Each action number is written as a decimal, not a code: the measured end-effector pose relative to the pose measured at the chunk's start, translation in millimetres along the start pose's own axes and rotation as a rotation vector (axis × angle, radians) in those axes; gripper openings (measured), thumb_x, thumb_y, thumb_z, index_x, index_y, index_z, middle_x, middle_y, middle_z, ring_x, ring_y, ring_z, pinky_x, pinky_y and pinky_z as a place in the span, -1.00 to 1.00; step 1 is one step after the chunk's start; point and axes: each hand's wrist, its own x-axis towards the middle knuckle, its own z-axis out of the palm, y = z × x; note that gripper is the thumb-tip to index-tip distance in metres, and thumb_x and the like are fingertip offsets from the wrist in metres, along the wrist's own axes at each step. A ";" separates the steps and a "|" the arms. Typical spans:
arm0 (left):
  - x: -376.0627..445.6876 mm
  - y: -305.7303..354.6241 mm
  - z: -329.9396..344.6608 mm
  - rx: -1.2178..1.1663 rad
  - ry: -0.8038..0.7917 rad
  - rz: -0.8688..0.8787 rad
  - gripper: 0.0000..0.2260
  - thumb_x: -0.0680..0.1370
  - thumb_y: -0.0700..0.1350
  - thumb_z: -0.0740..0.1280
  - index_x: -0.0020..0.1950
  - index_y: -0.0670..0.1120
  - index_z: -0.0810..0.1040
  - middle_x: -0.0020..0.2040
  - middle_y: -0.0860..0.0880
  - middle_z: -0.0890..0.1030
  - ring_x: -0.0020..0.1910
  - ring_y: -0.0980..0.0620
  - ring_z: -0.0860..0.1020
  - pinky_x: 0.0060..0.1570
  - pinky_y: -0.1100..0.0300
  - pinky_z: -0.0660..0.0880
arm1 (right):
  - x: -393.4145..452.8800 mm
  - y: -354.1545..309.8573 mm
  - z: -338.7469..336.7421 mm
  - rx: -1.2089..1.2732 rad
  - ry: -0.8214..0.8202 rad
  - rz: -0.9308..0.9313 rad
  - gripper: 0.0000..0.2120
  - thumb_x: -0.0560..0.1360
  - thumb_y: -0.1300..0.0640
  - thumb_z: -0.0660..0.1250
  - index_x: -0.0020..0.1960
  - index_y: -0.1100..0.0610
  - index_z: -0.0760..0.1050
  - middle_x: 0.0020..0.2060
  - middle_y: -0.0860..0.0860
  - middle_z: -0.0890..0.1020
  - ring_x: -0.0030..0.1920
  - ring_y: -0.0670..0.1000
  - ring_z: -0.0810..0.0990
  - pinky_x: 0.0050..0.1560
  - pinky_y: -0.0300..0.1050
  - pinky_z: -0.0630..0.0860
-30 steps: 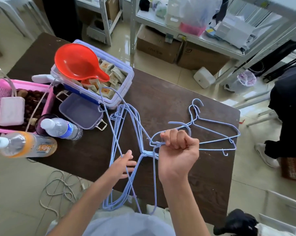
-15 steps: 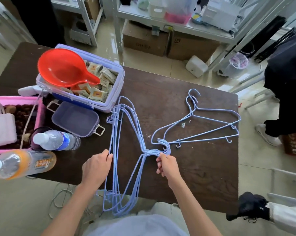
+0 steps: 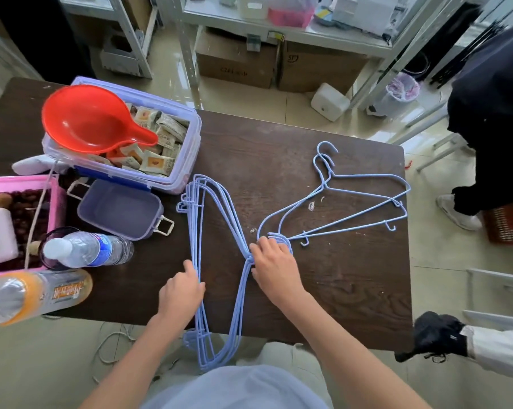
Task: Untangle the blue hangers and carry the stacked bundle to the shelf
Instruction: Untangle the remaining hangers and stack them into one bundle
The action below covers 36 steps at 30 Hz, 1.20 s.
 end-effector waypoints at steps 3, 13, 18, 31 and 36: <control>7.0 5.1 3.9 -0.024 -0.039 -0.043 -0.65 0.61 -0.02 0.32 0.25 -0.18 0.30 0.04 -0.18 0.67 0.06 -0.22 0.66 -0.13 0.00 0.52 | 8.5 -2.7 -3.1 -0.053 -0.149 -0.065 -0.74 0.54 0.22 0.49 0.21 0.18 0.60 0.13 0.12 0.63 0.16 0.15 0.60 0.10 0.05 0.60; 7.3 16.6 3.9 -0.050 -0.094 -0.133 -0.74 0.62 -0.11 0.27 0.24 -0.20 0.35 0.13 -0.18 0.64 0.14 -0.20 0.63 -0.08 0.00 0.52 | 10.7 14.0 -15.9 -0.188 -0.228 -0.250 -0.74 0.57 0.29 0.41 0.25 0.23 0.57 0.07 0.12 0.60 0.05 0.13 0.65 -0.21 -0.03 0.58; 5.1 20.3 -1.1 -0.031 -0.007 -0.135 -0.84 0.58 -0.12 0.29 0.13 -0.14 0.45 0.01 -0.14 0.67 -0.02 -0.16 0.66 -0.18 0.05 0.50 | 6.2 17.7 -9.8 -0.183 -0.260 -0.275 -0.79 0.56 0.33 0.41 0.19 0.24 0.57 0.00 0.13 0.62 -0.02 0.13 0.66 -0.19 0.00 0.62; 40.0 -2.6 -16.7 -0.111 -0.048 -0.141 -0.82 0.49 -0.01 0.38 -0.06 -0.01 0.40 -0.17 -0.03 0.53 -0.19 -0.10 0.50 -0.21 0.06 0.48 | 7.4 70.9 -45.6 0.055 0.008 -0.099 -0.90 0.48 0.08 0.49 -0.12 0.05 0.58 -0.23 -0.03 0.62 -0.26 0.02 0.64 -0.44 -0.15 0.43; 37.1 -14.6 -11.0 -0.146 -0.044 -0.263 -0.80 0.45 0.01 0.41 -0.11 -0.04 0.43 -0.21 -0.10 0.53 -0.15 -0.24 0.56 -0.17 0.05 0.48 | 77.1 192.2 -74.1 0.094 0.108 0.339 -0.90 0.61 0.12 0.31 0.10 0.10 0.53 0.03 0.05 0.63 0.00 0.17 0.68 -0.14 0.05 0.58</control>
